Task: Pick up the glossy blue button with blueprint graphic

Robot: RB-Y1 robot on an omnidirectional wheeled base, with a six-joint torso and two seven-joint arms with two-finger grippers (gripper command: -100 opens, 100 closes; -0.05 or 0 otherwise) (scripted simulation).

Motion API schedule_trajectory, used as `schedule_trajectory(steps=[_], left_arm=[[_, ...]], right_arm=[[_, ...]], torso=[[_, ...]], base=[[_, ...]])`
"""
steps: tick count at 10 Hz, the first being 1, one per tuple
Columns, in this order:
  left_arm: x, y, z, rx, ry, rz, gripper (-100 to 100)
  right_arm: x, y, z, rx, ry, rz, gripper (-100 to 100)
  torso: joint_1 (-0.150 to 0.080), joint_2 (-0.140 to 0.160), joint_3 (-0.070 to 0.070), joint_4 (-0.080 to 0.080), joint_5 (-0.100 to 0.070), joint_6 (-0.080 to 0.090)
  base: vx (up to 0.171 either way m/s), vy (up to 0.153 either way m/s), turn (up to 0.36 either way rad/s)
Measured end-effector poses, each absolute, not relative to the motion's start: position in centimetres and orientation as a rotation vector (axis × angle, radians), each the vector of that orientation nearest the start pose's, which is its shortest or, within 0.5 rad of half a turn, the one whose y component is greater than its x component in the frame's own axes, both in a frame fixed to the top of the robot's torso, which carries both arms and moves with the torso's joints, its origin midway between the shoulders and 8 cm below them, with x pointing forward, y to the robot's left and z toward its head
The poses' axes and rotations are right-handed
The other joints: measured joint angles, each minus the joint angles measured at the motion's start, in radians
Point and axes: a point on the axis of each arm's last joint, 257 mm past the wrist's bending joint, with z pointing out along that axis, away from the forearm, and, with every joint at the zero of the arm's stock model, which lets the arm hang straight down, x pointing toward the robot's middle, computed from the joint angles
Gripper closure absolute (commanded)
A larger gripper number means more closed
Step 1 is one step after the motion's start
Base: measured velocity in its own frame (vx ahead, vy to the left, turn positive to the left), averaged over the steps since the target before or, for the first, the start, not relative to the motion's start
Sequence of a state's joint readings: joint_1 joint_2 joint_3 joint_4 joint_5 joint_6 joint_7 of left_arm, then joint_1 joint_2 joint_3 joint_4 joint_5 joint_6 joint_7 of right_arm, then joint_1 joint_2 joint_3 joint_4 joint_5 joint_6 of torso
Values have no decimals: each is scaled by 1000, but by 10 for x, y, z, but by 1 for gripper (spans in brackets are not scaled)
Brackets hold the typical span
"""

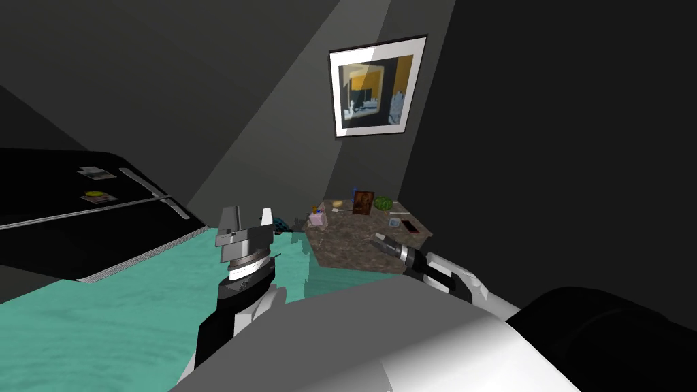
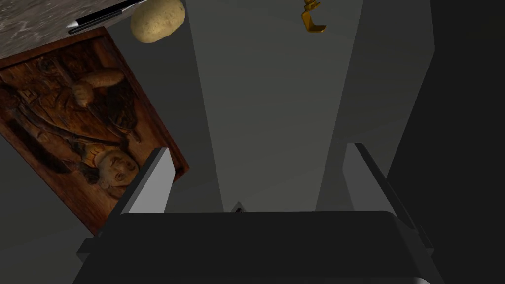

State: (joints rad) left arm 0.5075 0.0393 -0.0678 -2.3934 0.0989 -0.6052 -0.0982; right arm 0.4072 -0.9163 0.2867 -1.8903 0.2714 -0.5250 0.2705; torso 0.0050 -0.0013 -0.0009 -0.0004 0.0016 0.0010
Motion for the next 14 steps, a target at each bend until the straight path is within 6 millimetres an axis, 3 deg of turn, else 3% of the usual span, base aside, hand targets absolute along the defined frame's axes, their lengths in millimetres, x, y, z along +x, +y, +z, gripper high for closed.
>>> schedule_trajectory(steps=[6,9,12,14], left_arm=[[299,261,87,-505,453,-1383,0],[299,261,87,-506,453,-1383,0],[299,261,87,-505,453,-1383,0],[299,261,87,-506,453,-1383,0]], right_arm=[[323,-237,-264,-477,1842,780,-100],[306,-264,-295,-588,1945,719,-100],[292,-289,-311,-671,2019,667,-100],[277,-316,-325,-741,2085,620,-100]], torso=[[-3,2,1,1,-1,0],[-2,1,0,0,-1,-1],[-4,2,1,1,-1,0],[-3,1,0,0,-1,0]], base=[[35,49,117],[45,41,125],[29,17,89],[54,31,128]])
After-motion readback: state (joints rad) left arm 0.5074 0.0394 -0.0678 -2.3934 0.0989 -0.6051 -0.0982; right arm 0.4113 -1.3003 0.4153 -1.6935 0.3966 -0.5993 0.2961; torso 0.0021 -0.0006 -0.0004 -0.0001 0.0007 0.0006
